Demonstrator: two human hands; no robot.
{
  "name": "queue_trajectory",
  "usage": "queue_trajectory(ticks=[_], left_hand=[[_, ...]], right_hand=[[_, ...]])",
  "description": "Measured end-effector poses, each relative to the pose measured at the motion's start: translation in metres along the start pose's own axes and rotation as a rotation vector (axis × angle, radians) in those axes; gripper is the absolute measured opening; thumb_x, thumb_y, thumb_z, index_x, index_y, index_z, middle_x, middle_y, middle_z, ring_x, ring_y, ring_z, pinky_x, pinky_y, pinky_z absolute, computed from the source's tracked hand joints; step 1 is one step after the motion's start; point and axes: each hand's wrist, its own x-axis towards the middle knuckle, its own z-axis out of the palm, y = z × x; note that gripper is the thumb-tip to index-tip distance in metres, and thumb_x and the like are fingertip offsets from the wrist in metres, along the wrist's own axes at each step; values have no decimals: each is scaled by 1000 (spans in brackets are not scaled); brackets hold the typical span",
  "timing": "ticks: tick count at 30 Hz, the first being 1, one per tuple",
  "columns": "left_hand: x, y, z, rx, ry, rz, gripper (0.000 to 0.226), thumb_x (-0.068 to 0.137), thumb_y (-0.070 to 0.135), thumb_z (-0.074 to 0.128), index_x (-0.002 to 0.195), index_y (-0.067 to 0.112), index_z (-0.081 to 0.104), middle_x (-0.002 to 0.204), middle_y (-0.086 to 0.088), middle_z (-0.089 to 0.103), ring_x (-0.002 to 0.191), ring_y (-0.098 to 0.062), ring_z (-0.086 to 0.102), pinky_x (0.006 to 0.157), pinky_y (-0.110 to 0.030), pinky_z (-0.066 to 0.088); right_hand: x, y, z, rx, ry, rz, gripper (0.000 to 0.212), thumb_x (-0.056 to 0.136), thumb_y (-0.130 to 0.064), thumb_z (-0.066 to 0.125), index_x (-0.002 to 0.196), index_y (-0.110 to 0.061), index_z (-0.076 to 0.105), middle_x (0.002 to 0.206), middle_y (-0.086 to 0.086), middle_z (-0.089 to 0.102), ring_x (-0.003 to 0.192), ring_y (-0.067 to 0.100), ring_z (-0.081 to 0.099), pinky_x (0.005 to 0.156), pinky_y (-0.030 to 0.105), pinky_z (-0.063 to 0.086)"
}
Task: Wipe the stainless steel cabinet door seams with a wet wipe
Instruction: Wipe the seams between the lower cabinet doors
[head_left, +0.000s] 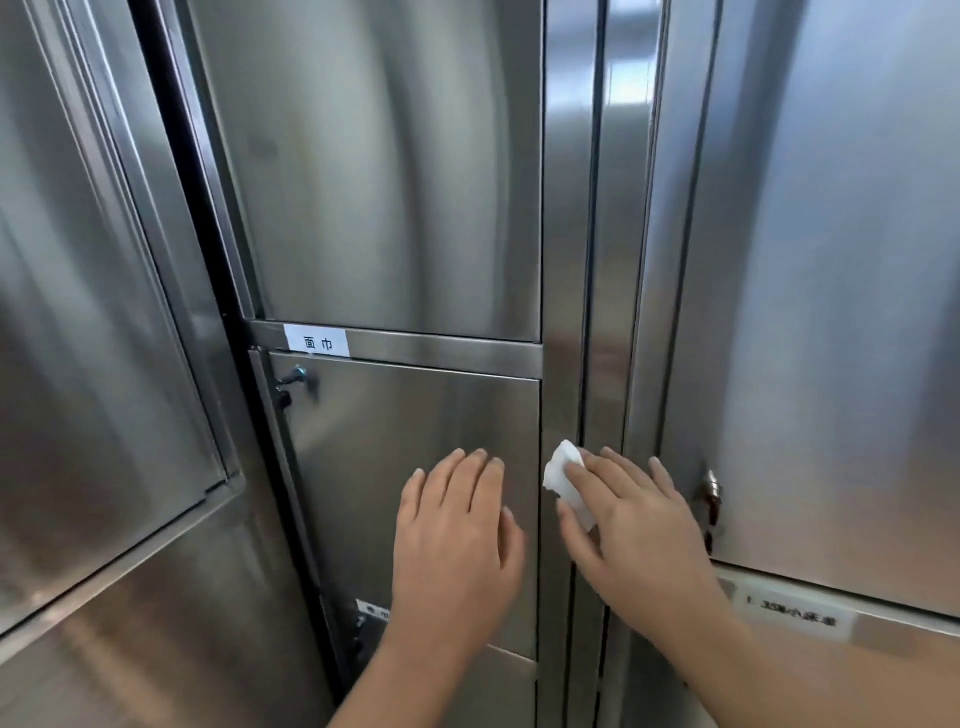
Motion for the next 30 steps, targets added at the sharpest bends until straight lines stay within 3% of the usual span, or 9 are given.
queue_trajectory(ticks=[5, 10, 14, 18, 26, 30], left_hand=[[5, -65, -11, 37, 33, 3, 40, 78, 23, 41, 102, 7, 69, 106, -6, 68, 103, -25, 63, 89, -46, 46], [3, -130, -15, 77, 22, -19, 34, 73, 18, 57, 102, 7, 69, 107, -6, 68, 105, -25, 63, 91, -47, 45], [1, -162, -12, 82, 8, -35, 39, 78, 23, 44, 103, 8, 69, 108, -5, 68, 105, -24, 62, 91, -46, 45], [2, -176, -6, 67, 26, -76, 41, 78, 24, 40, 102, 8, 69, 107, -5, 68, 105, -24, 63, 90, -47, 45], [2, -180, 5, 191, 64, -216, 39, 79, 22, 42, 103, 7, 69, 108, -6, 68, 105, -24, 62, 92, -45, 44], [-5, -178, 1, 307, 64, -333, 33, 73, 15, 57, 102, 6, 69, 107, -7, 68, 103, -26, 63, 91, -46, 44]], right_hand=[[24, -56, 31, 45, 23, -12, 37, 79, -30, 47, 91, -8, 74, 97, 5, 72, 92, 27, 69, 78, 51, 51], [40, -107, 65, 62, 13, -21, 29, 69, -24, 62, 90, -7, 74, 95, 6, 72, 91, 28, 69, 77, 54, 51], [46, -132, 84, 73, -11, -27, 33, 78, -28, 50, 91, -8, 74, 96, 6, 72, 91, 27, 69, 78, 53, 51], [54, -143, 99, 117, -40, -72, 41, 80, -31, 40, 90, -9, 73, 96, 4, 72, 92, 25, 69, 78, 50, 52], [73, -138, 129, 282, -67, -198, 34, 80, -28, 47, 91, -9, 73, 98, 5, 72, 93, 25, 69, 80, 49, 52], [82, -144, 143, 419, -98, -288, 39, 80, -29, 41, 91, -9, 72, 98, 5, 72, 94, 25, 68, 80, 50, 51]])
